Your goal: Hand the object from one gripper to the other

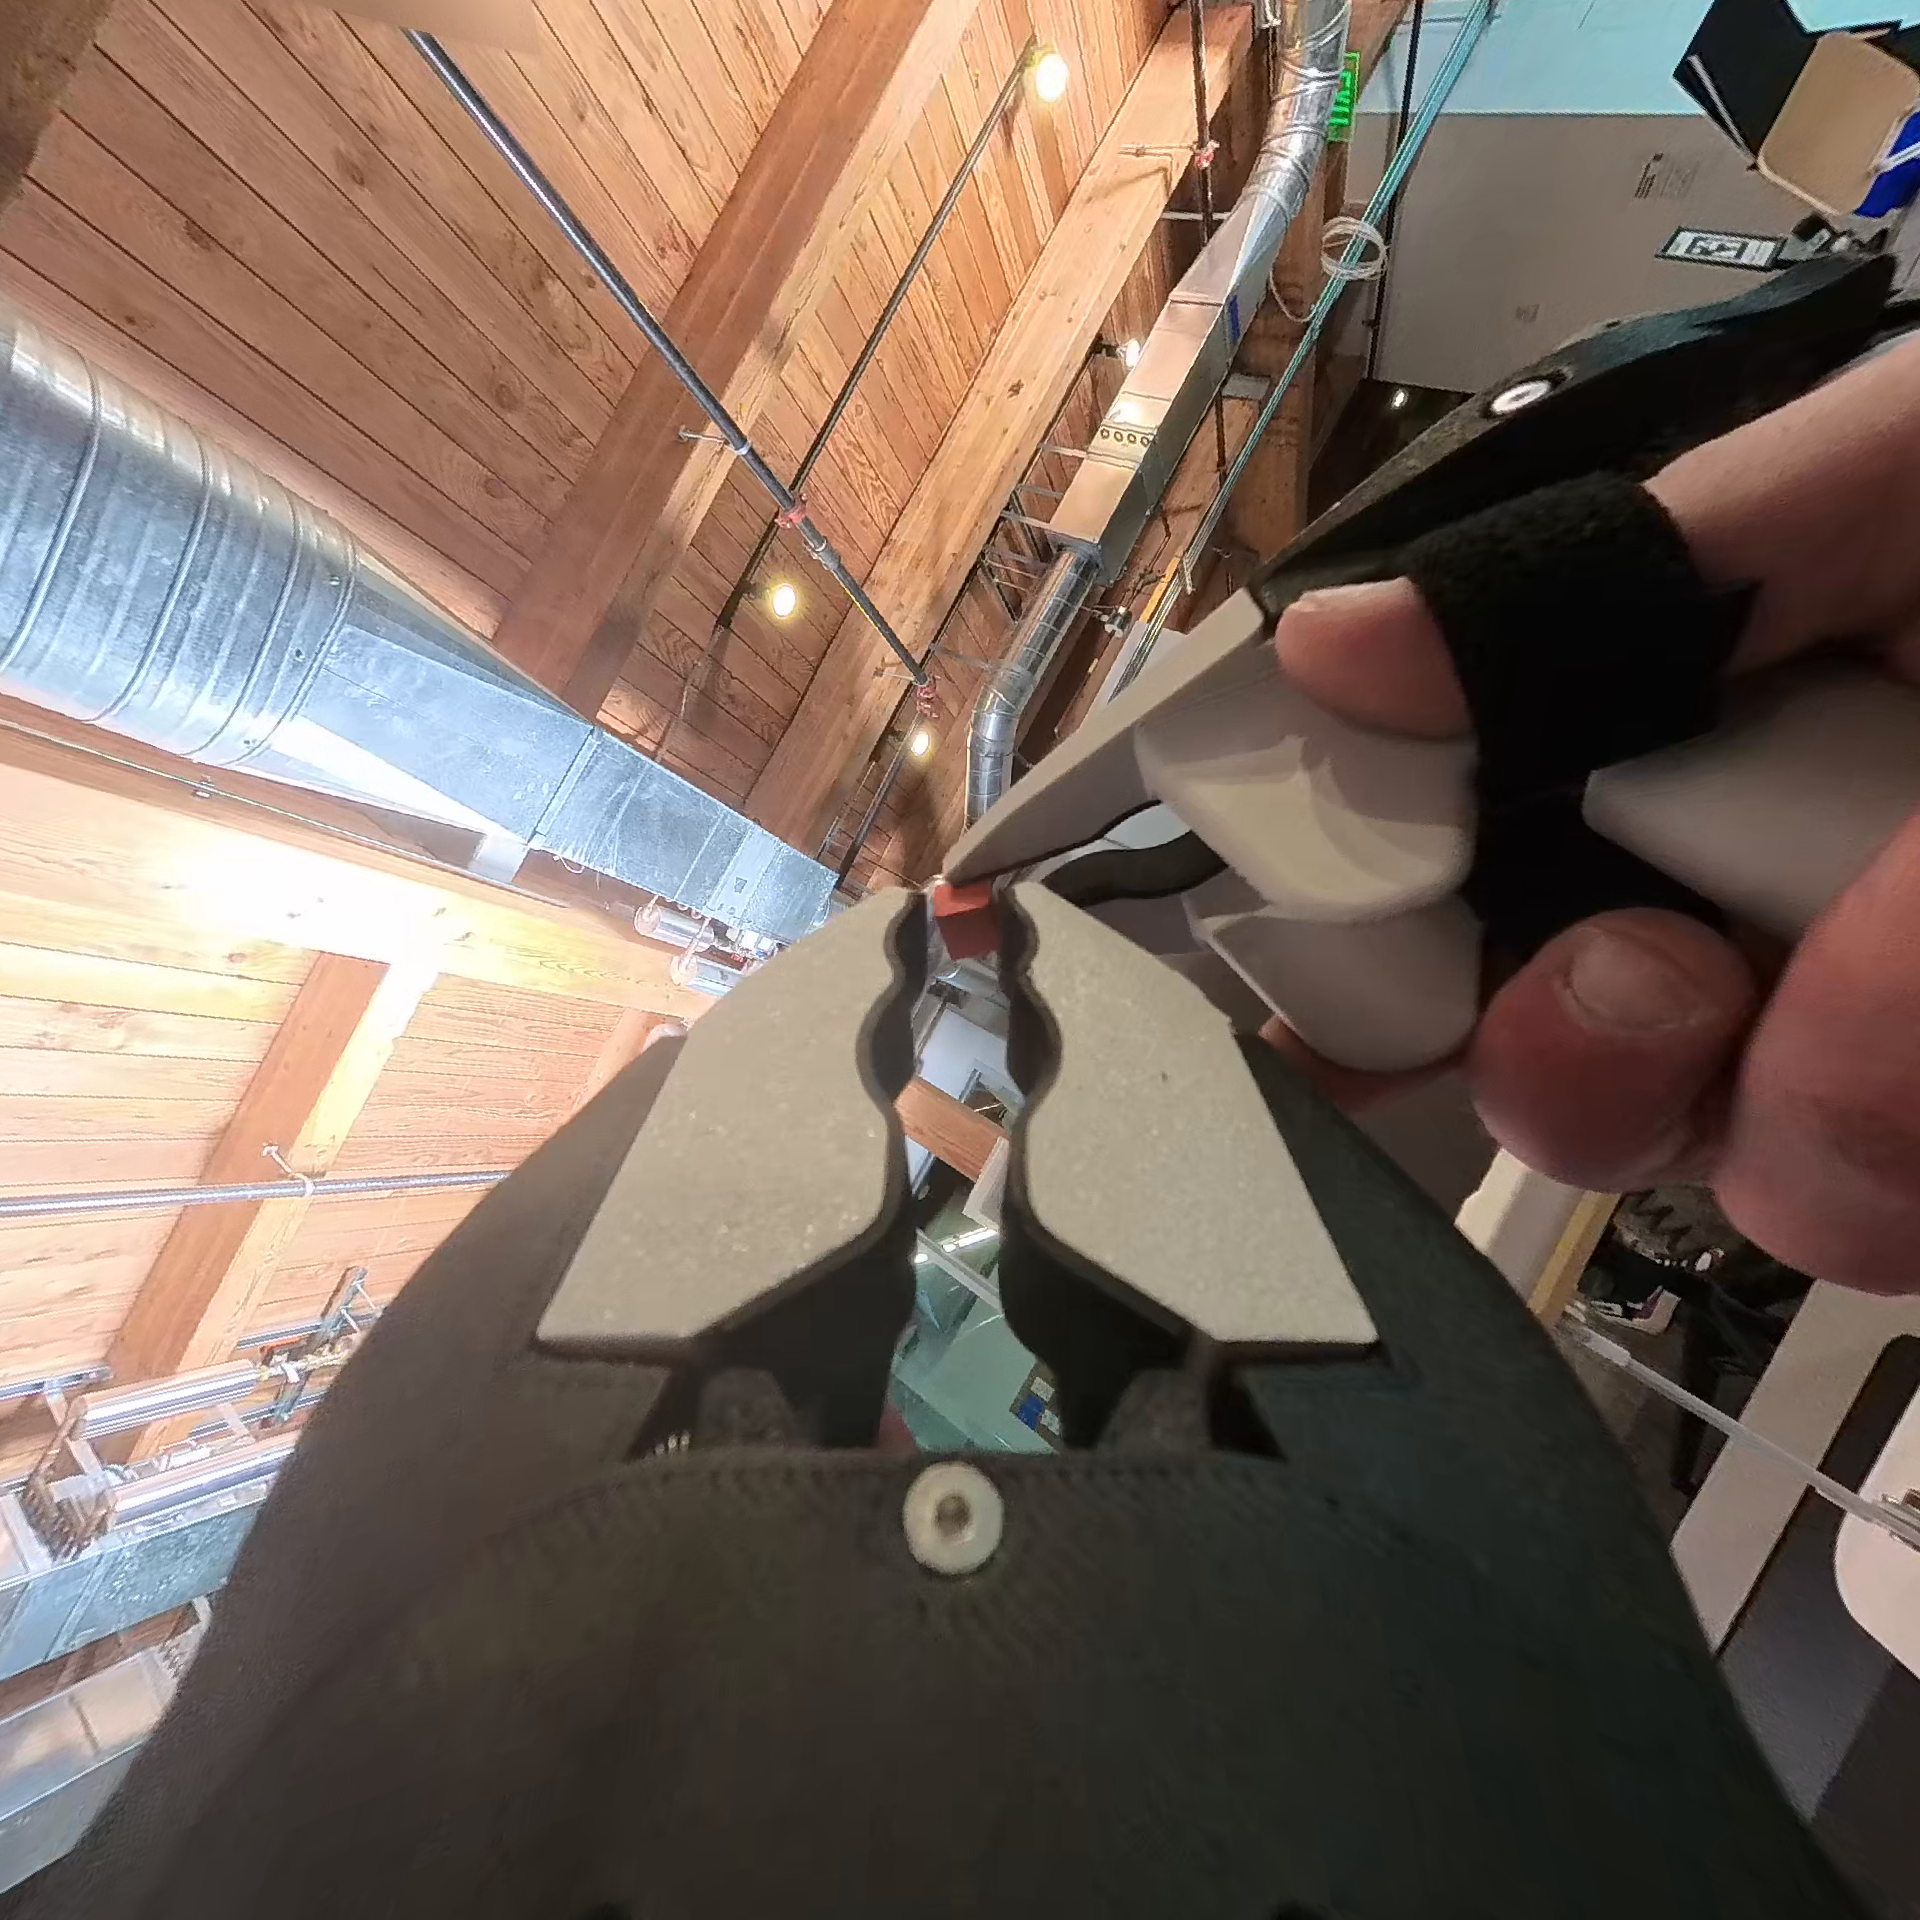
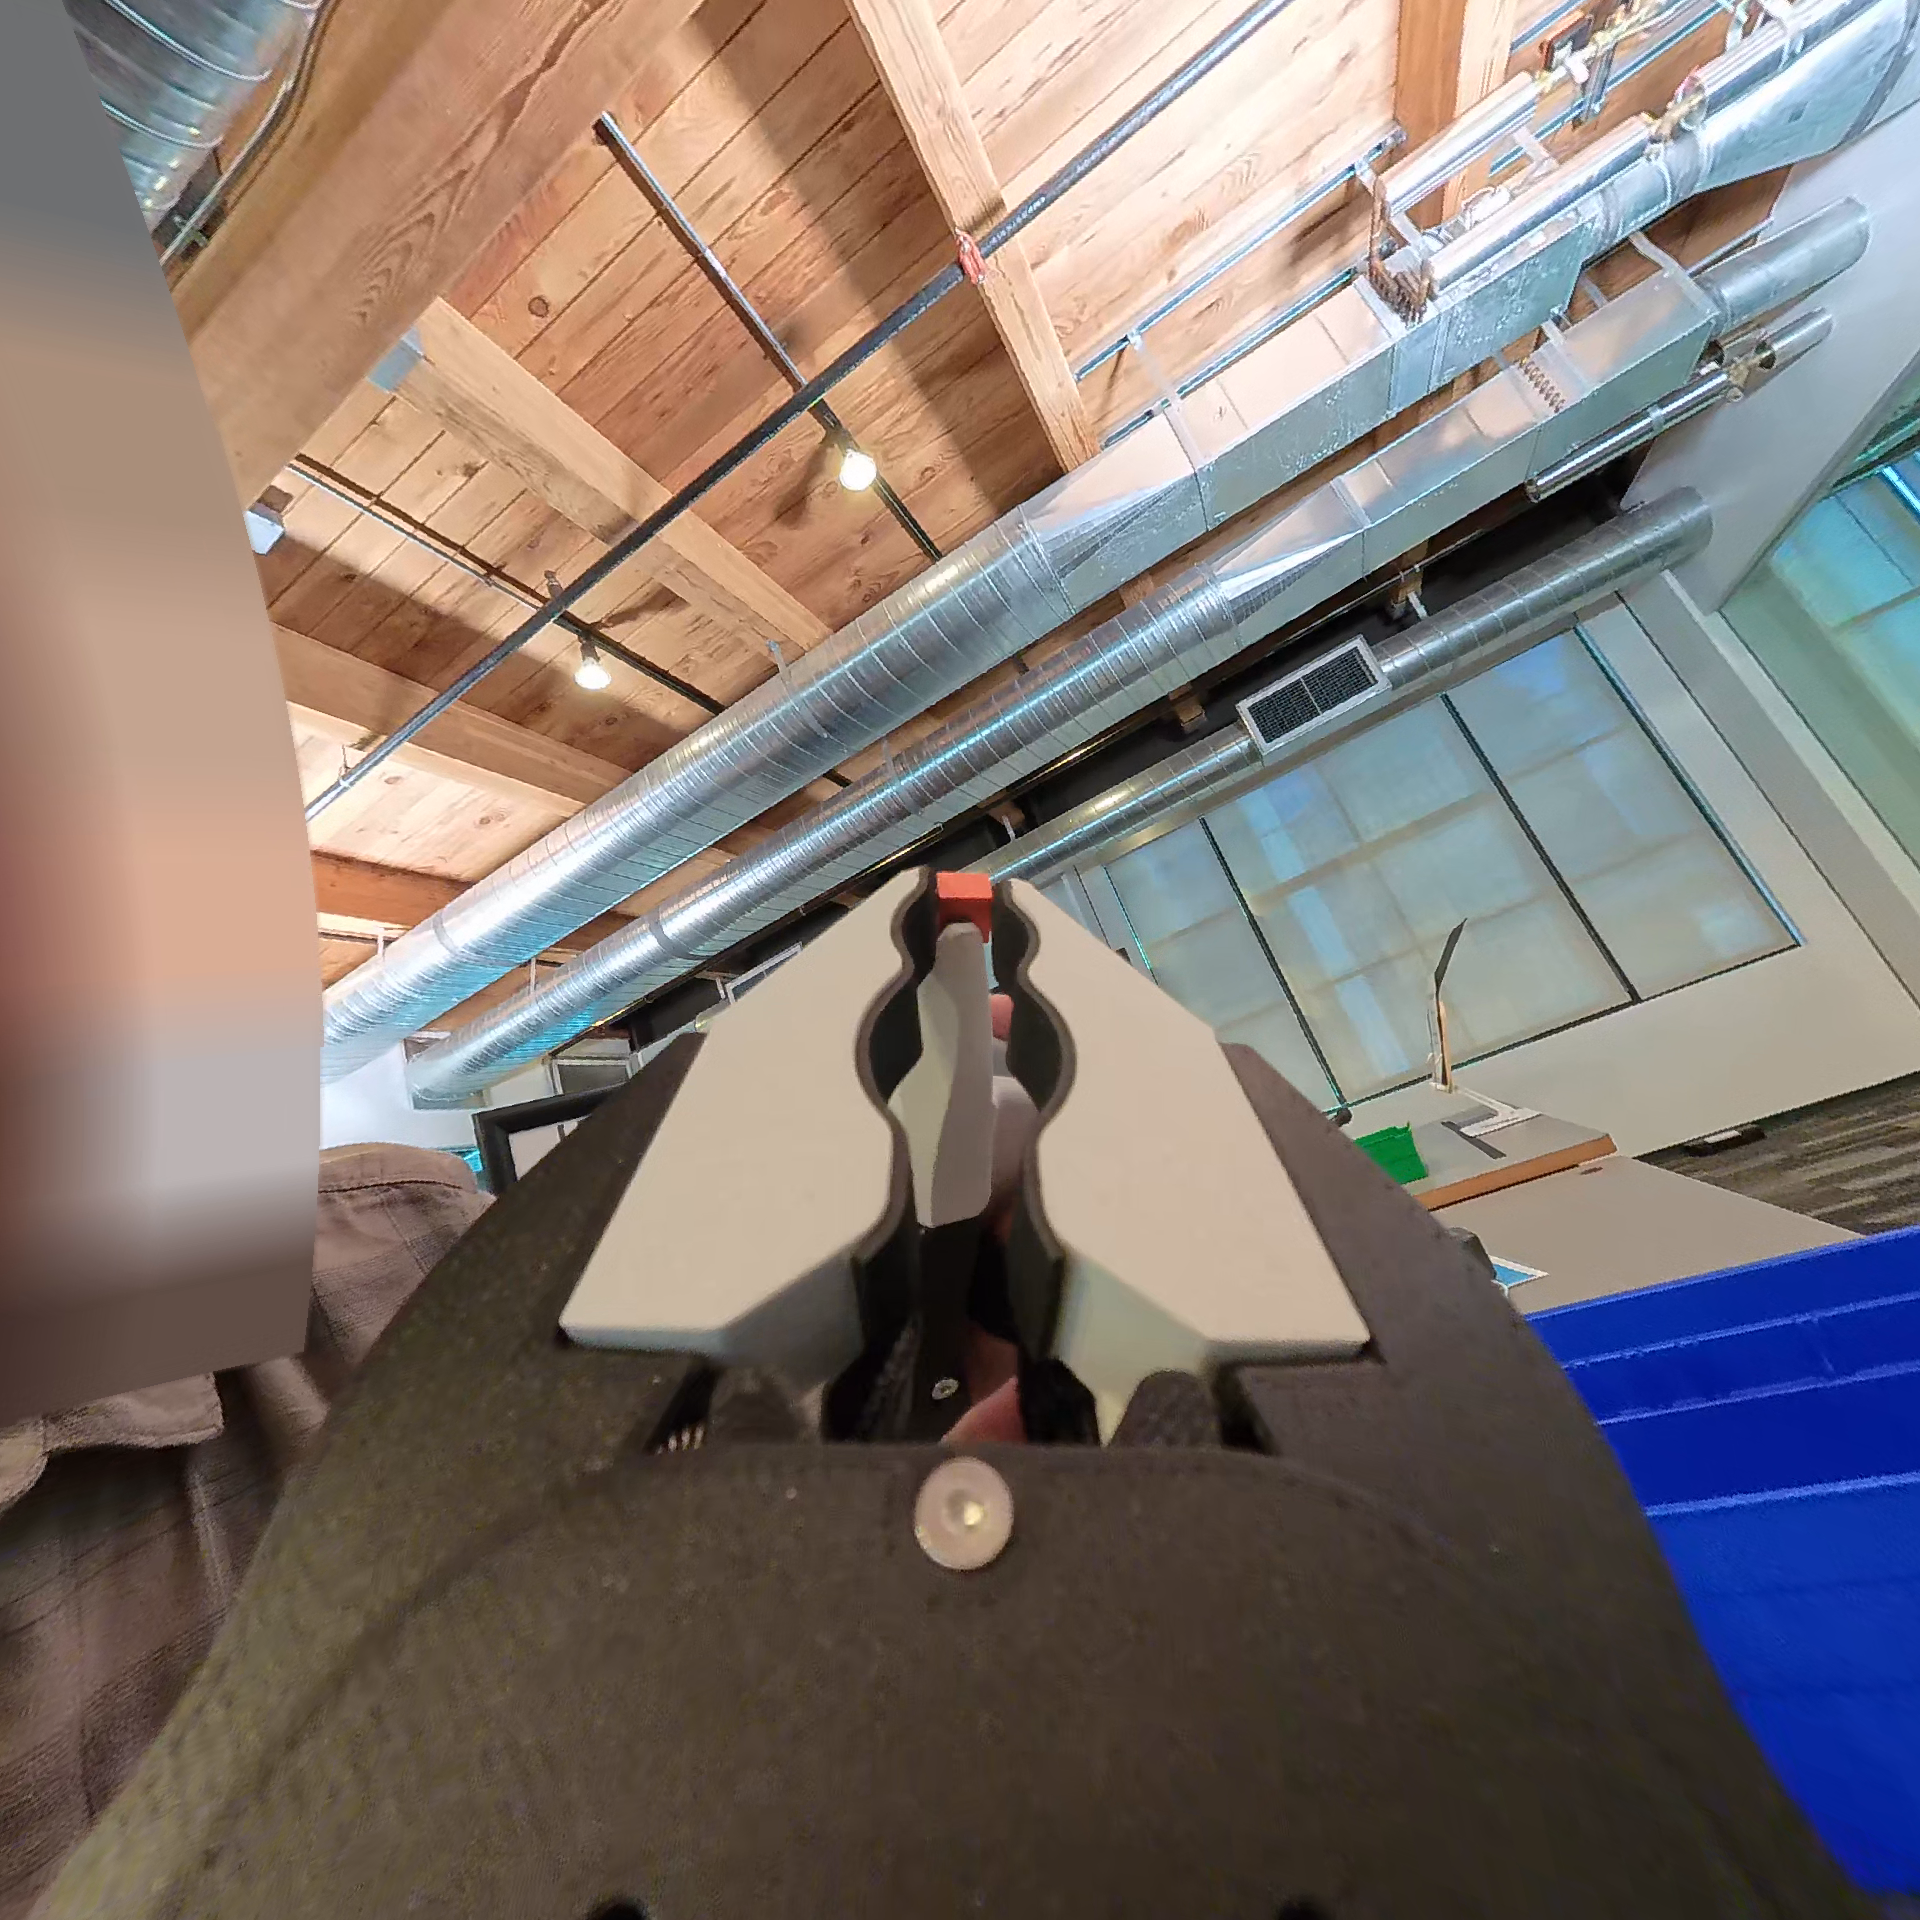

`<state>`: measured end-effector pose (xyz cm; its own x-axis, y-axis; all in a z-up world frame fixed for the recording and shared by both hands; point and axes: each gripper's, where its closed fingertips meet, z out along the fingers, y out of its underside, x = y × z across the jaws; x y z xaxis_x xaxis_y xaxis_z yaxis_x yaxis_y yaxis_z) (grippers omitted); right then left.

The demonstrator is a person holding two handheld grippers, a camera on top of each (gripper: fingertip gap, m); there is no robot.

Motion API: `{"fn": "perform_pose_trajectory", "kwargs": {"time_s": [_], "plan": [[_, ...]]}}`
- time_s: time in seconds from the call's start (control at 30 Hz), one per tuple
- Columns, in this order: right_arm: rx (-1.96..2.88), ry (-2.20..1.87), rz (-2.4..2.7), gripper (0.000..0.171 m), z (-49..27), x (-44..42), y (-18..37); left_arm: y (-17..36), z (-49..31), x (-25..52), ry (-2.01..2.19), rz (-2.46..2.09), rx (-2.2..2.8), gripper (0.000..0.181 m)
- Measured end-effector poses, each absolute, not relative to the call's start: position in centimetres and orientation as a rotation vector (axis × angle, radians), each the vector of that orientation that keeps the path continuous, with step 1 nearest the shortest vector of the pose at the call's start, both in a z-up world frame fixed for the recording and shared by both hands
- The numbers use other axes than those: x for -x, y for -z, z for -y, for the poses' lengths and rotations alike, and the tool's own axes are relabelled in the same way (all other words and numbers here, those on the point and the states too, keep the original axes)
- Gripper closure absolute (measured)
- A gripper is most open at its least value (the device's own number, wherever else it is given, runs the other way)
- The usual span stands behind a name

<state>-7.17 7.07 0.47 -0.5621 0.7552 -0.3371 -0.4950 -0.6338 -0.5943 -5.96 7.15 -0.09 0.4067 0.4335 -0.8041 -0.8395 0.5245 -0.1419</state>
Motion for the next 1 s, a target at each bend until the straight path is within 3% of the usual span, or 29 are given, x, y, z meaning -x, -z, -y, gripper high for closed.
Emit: {"fn": "perform_pose_trajectory", "kwargs": {"time_s": [0.6,1.0], "plan": [[0.745,-2.11,0.594,0.157,-7.4,6.6,-0.9,0.1,-7.7,6.4,-0.769,-0.787,0.682,0.171],[1.044,-1.05,0.977,0.15,-10.0,7.6,0.6,1.4,-10.8,9.0,-0.899,-0.891,0.96,0.171]]}}
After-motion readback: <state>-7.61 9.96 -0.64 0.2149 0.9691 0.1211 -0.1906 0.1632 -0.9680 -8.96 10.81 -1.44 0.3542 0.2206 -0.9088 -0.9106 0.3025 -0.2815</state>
